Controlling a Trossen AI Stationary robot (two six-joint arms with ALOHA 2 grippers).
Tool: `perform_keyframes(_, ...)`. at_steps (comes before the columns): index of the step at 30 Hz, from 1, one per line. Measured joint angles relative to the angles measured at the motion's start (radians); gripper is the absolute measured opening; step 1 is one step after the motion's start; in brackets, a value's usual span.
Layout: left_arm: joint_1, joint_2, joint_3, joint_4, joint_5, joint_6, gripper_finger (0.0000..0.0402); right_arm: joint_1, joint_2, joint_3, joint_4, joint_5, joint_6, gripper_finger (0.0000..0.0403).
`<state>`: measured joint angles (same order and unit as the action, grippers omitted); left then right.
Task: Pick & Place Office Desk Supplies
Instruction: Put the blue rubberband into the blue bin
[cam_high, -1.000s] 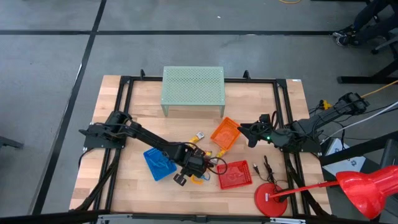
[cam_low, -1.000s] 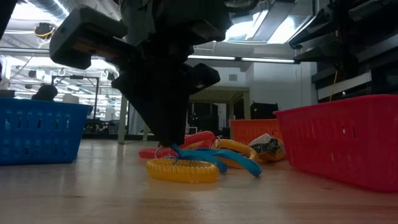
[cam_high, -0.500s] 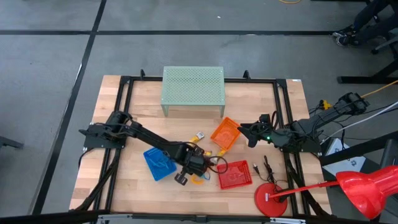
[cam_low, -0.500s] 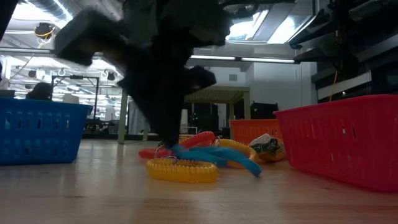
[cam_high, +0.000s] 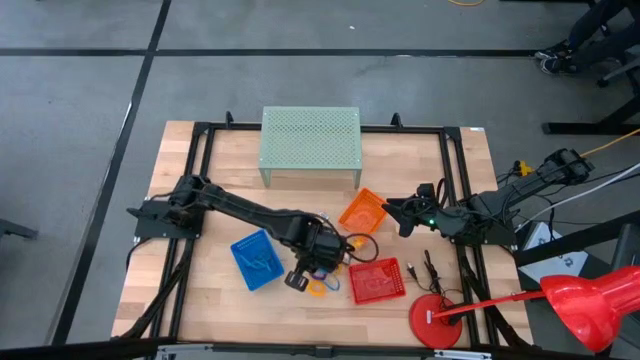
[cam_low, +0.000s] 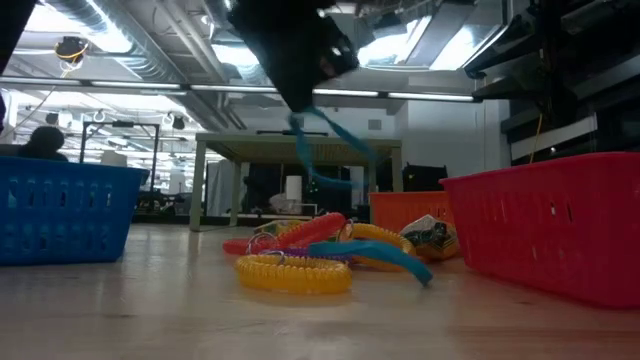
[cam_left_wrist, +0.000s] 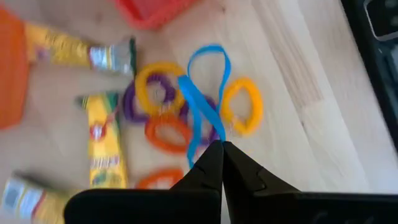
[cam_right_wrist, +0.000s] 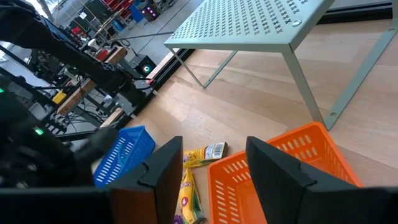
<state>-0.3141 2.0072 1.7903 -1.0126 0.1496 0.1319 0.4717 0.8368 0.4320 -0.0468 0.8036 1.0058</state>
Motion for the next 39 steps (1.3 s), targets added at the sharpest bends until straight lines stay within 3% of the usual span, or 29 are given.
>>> perform_keyframes(4, -0.002, -0.039, 0.03, -0.038, 0.014, -0.133, 0.0001, 0.0, 0.0, 0.0, -0.006, 0.0, 0.0, 0.0178)
perform_keyframes(8, -0.008, -0.141, -0.049, 0.104, 0.019, -0.279, 0.0002, 0.0, 0.002, 0.0, -0.011, -0.003, -0.001, 0.0178)
perform_keyframes(15, -0.034, -0.406, -0.494, 0.452, -0.077, -0.584, 0.0002, 0.0, 0.006, 0.0, -0.013, 0.003, 0.003, 0.0178)
perform_keyframes(19, -0.086, -0.595, -0.734, 0.572, -0.153, -0.758, 0.0002, 0.0, 0.01, 0.0, -0.013, 0.0, 0.029, 0.0178)
perform_keyframes(24, -0.156, -0.811, -0.876, 0.566, -0.222, -0.886, 0.0002, 0.0, 0.025, 0.0, -0.013, 0.03, 0.058, 0.0178)
perform_keyframes(30, -0.231, -0.946, -0.96, 0.361, -0.261, -0.99, 0.0002, 0.0, 0.062, 0.0, -0.014, 0.043, 0.105, 0.0178)
perform_keyframes(39, -0.231, -1.014, -1.163, 0.557, -0.233, -1.055, 0.0002, 0.0, 0.123, 0.0, -0.001, 0.045, 0.174, 0.0178)
